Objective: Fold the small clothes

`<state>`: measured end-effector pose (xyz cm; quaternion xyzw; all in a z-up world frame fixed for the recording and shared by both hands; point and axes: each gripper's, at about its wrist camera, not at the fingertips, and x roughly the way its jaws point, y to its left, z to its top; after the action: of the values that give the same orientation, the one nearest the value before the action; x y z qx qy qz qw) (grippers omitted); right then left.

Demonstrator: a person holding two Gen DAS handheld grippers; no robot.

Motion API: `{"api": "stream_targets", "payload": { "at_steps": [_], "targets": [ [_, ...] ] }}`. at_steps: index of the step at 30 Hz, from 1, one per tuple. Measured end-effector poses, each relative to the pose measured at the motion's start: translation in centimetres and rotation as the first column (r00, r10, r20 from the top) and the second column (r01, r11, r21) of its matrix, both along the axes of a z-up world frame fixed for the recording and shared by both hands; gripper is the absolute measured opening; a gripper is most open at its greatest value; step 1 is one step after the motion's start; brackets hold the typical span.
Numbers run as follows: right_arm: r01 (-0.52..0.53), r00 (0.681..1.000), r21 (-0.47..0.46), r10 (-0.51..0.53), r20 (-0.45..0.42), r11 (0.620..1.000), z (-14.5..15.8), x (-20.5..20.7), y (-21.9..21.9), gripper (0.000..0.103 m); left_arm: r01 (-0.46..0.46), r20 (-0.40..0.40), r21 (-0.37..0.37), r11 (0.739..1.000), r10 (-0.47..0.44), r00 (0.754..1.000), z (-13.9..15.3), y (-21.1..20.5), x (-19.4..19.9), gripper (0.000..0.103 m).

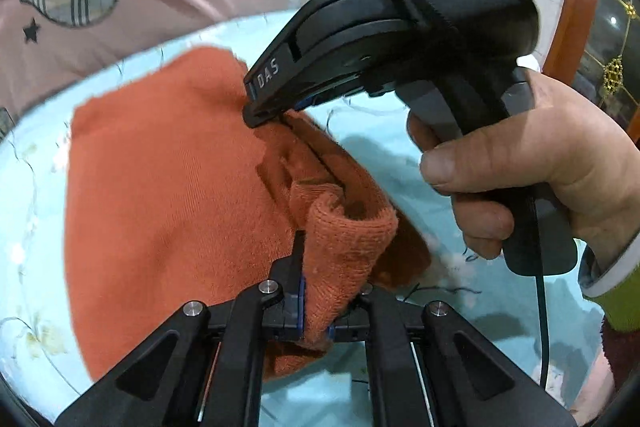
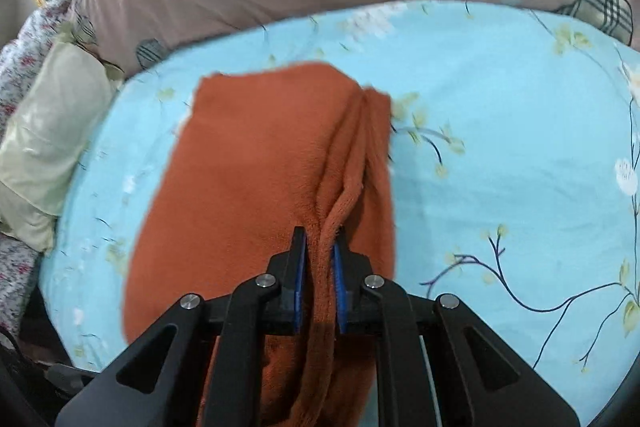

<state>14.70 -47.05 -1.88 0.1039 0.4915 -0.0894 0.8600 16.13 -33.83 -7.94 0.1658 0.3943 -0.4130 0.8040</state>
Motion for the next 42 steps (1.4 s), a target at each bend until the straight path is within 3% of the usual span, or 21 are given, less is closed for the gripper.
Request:
{"api": "stream_targets", "payload": {
  "at_steps": [3,5,10,15,19,22,23,27,32,38,42],
  "targets": [
    [0.000,1.000,-0.008,0.000,0.010,1.000,-0.3,-0.2,0.0,0.013,0.013,-0.022,-0.008,1.000,-0.013,1.000,0.2,1.3,0.1,0.014],
    [0.008,1.000,-0.002,-0.008,0.026,1.000,-0.2,-0.3,0.0,0.013,0.007,-0.017,-0.006,1.000,-0.008,1.000,0.7,3.1,0.1,0.024],
    [0.023,0.999,-0.023,-0.022,0.038,0.999,-0.3,-0.8,0.4,0.013,-0.025,-0.031,-0.026,0.999,0.024,0.999,1.7,7.1,0.0,0.027],
    [0.040,0.994,-0.026,-0.037,0.100,0.999,2.0,-1.9,1.1,0.011,-0.091,-0.032,-0.010,0.996,0.091,0.995,1.5,10.8,0.8,0.025],
    [0.070,0.997,-0.042,-0.069,0.043,0.997,0.1,-1.7,0.4,0.011,-0.162,-0.065,-0.007,0.987,0.161,0.985,0.8,12.5,3.1,0.028],
    [0.098,0.993,0.002,-0.098,0.058,0.995,-0.3,-2.1,-0.3,0.020,-0.217,-0.092,-0.013,0.976,0.215,0.972,0.8,13.9,4.7,0.037],
    [0.114,0.991,0.008,-0.115,0.075,0.993,0.3,-2.6,-0.3,0.029,-0.233,-0.096,-0.019,0.972,0.230,0.969,0.8,14.3,5.2,0.046],
    [0.123,0.986,-0.031,-0.119,0.115,0.992,2.3,-4.4,0.2,0.063,-0.287,-0.127,-0.031,0.957,0.281,0.951,0.5,16.1,7.4,0.058],
    [0.099,0.993,0.039,-0.101,0.064,0.994,1.2,-5.5,0.1,0.070,-0.327,-0.226,-0.039,0.944,0.311,0.923,-0.8,16.6,10.0,0.074],
    [0.108,0.993,0.111,-0.113,0.040,0.988,-0.8,-4.9,-0.5,0.071,-0.338,-0.359,-0.076,0.938,0.291,0.887,-3.5,14.9,13.9,0.080],
    [0.107,0.993,0.138,-0.112,0.034,0.985,-1.8,-3.8,-0.8,0.071,-0.317,-0.383,-0.109,0.942,0.254,0.888,-4.5,13.3,15.2,0.076]
  ]
}}
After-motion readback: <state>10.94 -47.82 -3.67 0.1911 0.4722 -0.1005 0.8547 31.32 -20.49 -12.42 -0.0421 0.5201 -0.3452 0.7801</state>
